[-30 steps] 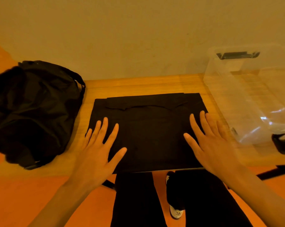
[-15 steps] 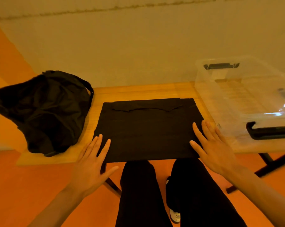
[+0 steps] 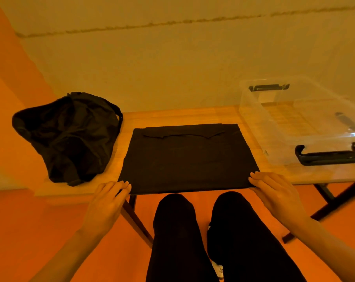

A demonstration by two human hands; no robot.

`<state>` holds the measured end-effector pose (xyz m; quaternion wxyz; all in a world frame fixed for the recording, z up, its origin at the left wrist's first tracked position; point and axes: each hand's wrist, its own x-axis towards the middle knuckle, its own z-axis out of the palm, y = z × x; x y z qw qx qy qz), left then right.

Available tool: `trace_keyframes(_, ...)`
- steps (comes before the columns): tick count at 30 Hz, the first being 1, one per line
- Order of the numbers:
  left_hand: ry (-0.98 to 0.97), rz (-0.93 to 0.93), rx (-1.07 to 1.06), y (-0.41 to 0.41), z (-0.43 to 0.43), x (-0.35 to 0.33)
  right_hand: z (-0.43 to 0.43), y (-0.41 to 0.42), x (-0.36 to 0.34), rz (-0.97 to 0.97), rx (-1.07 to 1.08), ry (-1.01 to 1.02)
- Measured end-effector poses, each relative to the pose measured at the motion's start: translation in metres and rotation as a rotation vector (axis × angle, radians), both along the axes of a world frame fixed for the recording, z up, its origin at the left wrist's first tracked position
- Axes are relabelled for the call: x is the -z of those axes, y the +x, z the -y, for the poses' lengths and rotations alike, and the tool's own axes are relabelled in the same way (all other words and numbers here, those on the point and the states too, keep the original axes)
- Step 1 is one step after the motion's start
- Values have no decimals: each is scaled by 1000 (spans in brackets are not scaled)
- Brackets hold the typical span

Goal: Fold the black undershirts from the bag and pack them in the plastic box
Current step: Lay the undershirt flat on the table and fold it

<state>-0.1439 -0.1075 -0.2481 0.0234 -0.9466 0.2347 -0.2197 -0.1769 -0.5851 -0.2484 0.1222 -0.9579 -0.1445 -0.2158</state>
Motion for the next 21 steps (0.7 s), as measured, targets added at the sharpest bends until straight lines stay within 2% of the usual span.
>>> trace_keyframes(9, -110, 46, 145, -7, -6, -6, 9, -14, -16, -22, 39, 20)
trace_keyframes(14, -269, 38, 211, -19, -9, -29, 4, -21, -38, -49, 55, 183)
trace_keyframes(17, -437, 26, 120, -11, -2, -56, -11, -7, -58, -12, 72, 290)
trace_keyframes(21, -610, 79, -39, 17, 16, -82, -31, 31, -72, 16, 205, 391)
